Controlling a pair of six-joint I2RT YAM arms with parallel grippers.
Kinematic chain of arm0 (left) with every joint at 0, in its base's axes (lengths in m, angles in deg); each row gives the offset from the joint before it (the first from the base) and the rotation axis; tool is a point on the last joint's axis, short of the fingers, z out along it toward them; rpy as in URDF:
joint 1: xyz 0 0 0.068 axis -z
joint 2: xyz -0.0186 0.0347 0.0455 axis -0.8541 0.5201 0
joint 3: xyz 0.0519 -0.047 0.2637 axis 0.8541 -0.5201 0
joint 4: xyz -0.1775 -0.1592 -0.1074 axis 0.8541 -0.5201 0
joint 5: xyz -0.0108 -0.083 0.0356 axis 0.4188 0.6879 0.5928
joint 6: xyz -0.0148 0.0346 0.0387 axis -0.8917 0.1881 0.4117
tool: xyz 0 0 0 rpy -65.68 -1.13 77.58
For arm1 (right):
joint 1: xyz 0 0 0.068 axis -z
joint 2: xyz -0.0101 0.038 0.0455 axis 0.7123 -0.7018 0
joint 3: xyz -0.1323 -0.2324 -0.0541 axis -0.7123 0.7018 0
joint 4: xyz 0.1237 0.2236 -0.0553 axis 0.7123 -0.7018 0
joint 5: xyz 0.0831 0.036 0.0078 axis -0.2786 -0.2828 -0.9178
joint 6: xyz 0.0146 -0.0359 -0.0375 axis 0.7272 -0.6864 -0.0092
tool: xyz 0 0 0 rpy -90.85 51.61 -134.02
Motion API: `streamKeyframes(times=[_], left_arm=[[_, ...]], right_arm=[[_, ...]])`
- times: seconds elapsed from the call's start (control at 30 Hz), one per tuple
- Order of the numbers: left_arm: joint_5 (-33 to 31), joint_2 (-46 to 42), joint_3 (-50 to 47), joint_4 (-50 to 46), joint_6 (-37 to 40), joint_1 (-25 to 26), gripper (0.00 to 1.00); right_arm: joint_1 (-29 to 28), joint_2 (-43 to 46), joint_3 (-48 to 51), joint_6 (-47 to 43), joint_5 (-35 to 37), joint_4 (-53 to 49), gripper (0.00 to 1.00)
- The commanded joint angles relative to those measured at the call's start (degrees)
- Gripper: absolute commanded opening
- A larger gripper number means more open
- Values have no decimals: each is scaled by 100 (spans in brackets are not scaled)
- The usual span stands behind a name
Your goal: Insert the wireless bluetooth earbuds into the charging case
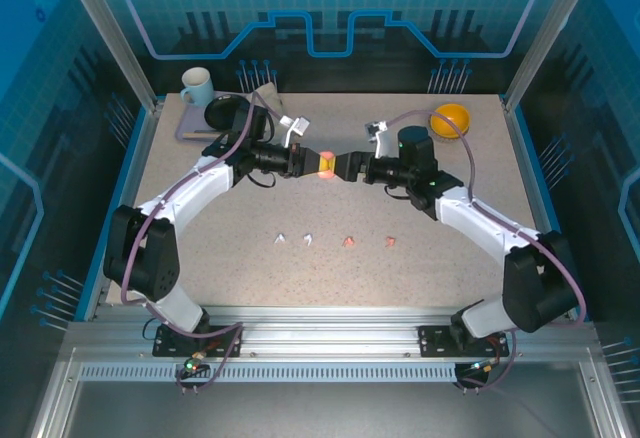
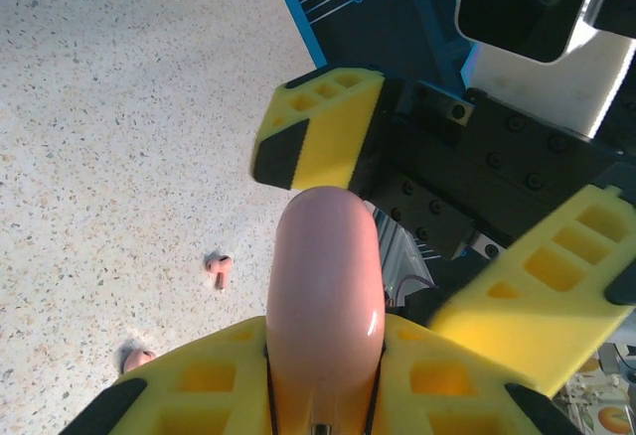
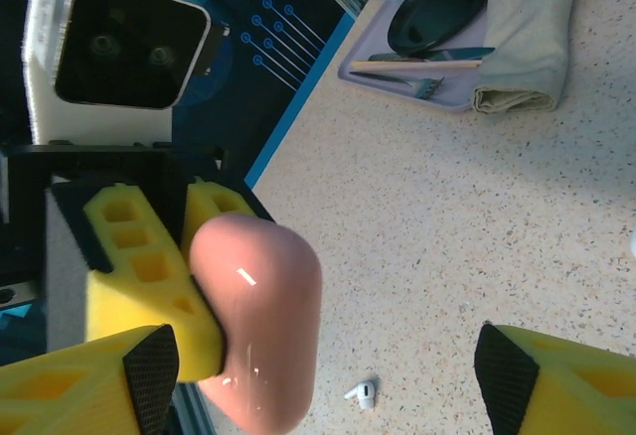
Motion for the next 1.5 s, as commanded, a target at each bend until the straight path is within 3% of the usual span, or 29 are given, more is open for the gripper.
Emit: streamKeyframes(times=[0.0,0.5,0.73,0.87,1.0,1.47], left_arm=[[210,-19,163,-86,185,37,5],[55,-325,129,-47,221,35,3],[-36,-280,-59,372,-3,26,3],[-102,-224,-107,696,-208,26,3],[-191,-190,-185,971,-407,23,3],[-186,-164,-284,1221,-586,24,3]], right_arm=[[-36,-217,-222,-102,195,-48,79],[638,-203,558,349,353,124,72],[643,336,806,495,-258,401,70],[572,282,757,657,-667,750,62],[401,146,630,684,-708,821,53],[190,-209,132,738,-607,854,45]])
